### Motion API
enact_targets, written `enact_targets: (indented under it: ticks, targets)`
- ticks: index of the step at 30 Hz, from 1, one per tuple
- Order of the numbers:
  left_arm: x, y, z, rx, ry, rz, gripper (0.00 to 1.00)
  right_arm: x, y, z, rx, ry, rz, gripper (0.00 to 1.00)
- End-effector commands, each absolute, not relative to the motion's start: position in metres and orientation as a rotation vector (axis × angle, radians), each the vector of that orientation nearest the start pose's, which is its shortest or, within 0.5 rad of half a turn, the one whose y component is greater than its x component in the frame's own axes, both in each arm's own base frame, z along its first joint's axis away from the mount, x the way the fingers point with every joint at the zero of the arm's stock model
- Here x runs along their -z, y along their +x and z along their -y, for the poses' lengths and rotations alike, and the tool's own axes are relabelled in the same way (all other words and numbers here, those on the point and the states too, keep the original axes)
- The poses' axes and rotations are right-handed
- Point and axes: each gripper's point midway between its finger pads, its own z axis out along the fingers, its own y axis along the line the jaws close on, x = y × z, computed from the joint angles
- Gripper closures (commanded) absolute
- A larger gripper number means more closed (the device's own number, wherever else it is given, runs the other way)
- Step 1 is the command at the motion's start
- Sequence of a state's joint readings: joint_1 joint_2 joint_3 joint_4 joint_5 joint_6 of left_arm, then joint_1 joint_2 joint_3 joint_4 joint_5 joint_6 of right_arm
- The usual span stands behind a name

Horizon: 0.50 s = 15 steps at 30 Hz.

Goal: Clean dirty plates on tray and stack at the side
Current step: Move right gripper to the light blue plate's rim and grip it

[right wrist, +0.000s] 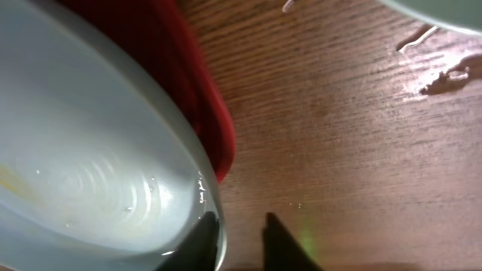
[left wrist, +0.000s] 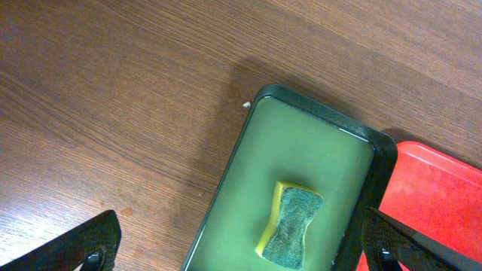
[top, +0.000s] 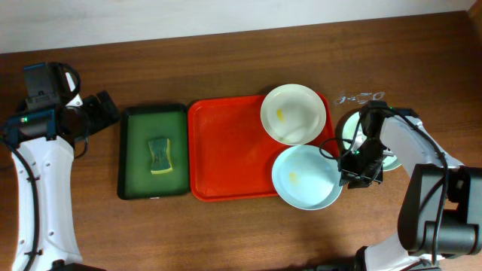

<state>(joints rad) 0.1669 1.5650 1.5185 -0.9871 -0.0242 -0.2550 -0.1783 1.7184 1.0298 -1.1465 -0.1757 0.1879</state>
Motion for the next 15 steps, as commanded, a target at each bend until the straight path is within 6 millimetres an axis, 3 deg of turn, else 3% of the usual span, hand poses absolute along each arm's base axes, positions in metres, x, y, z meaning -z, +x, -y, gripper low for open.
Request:
enact_targets:
  ticks: [1,5,15]
  targets:
    - [-0.2191,0.3857,-0.0691,0.015,-0.562,-2.532,0.01,-0.0319,0.2244,0.0078,-0.291,0.664,-3.320,0.90]
    - [-0.2191,0.3857,-0.0691,0.015,-0.562,-2.532,0.01,-0.0322,0.2234,0.0076,-0.292,0.666,-3.324,0.95]
    - [-0.2191,0.3857,-0.0691,0.014,-0.562,-2.532,0.01,-0.0342,0.2257,-0.0018,-0.390,0.669,-3.312,0.96]
